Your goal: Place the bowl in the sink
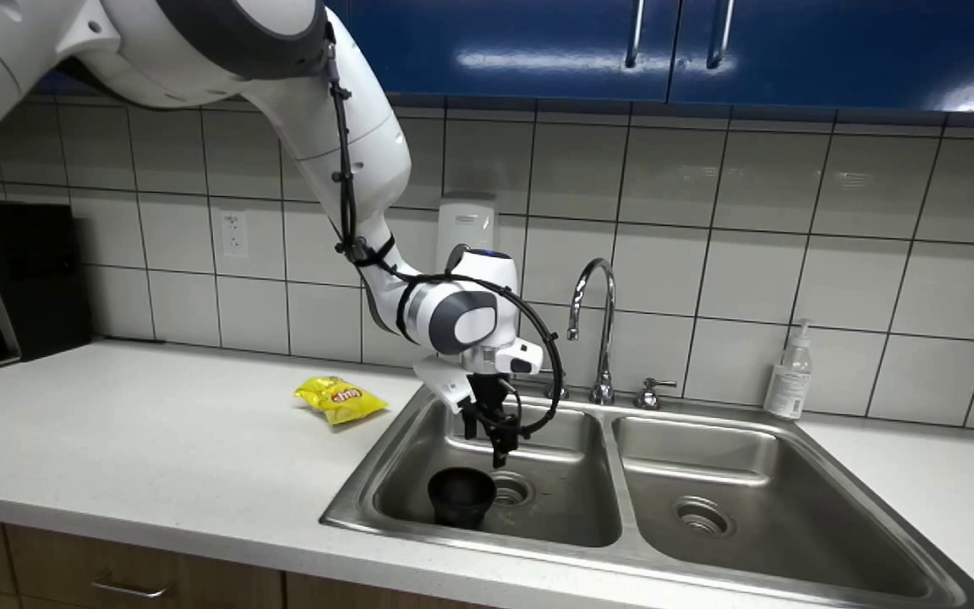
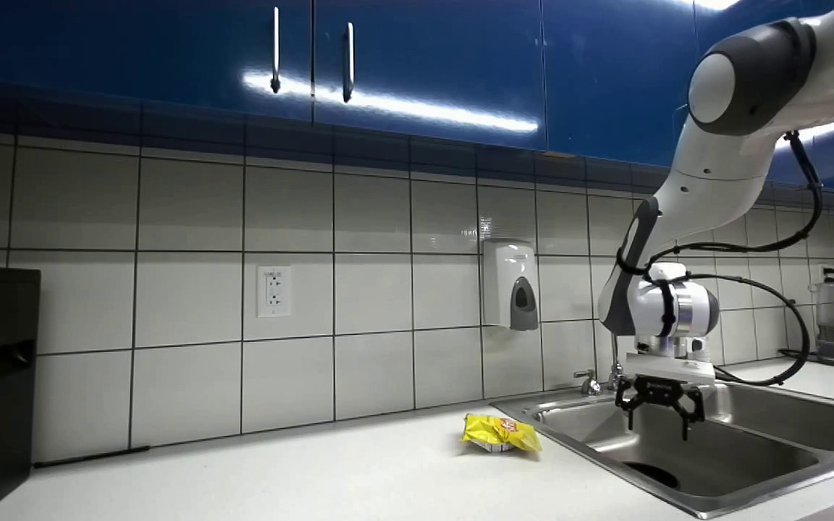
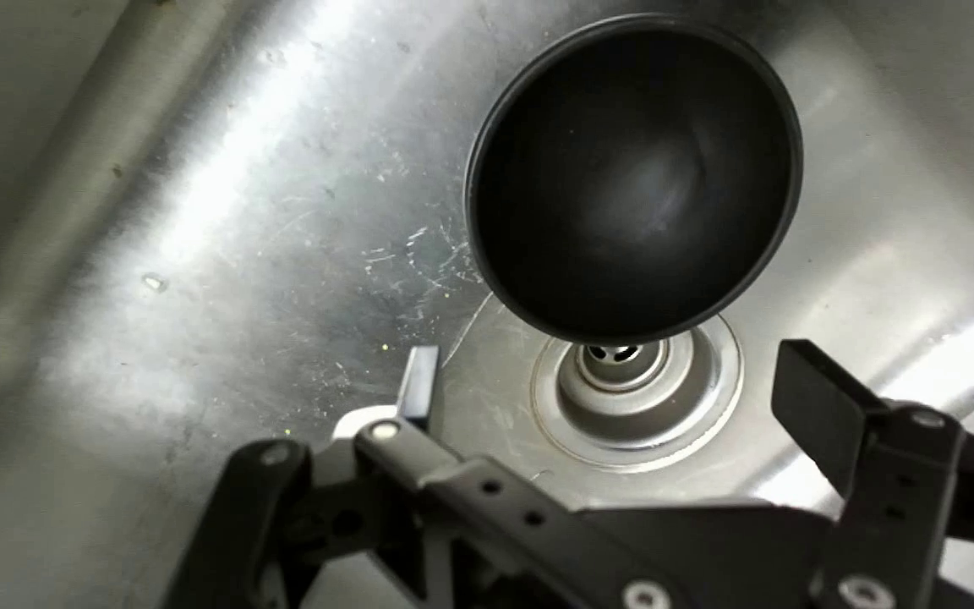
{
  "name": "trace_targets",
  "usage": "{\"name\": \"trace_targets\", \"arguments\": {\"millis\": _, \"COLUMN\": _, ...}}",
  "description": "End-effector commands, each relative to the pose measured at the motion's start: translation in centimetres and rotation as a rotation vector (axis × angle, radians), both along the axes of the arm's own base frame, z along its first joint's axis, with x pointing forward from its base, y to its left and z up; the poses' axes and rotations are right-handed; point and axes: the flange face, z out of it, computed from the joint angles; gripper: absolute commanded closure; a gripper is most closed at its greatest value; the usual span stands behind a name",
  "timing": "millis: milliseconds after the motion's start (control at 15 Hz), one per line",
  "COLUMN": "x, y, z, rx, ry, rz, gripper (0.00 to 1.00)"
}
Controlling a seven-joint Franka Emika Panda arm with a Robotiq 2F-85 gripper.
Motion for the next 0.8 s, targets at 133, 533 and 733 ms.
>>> {"name": "trace_targets", "arguments": {"millis": 133, "x": -2.5, "y": 3.1, "z": 4.9, "rx": 0.02, "ry": 0.005, "rz": 0.085, "gripper": 0.0}}
{"name": "trace_targets", "arguments": {"millis": 533, "x": -5.6, "y": 7.0, "z": 9.3, "rx": 0.023, "ry": -0.021, "rz": 0.209, "gripper": 0.0}}
{"name": "trace_targets", "arguments": {"millis": 733, "x": -7.6, "y": 9.0, "z": 11.3, "rx": 0.047, "ry": -0.026, "rz": 0.308, "gripper": 0.0}}
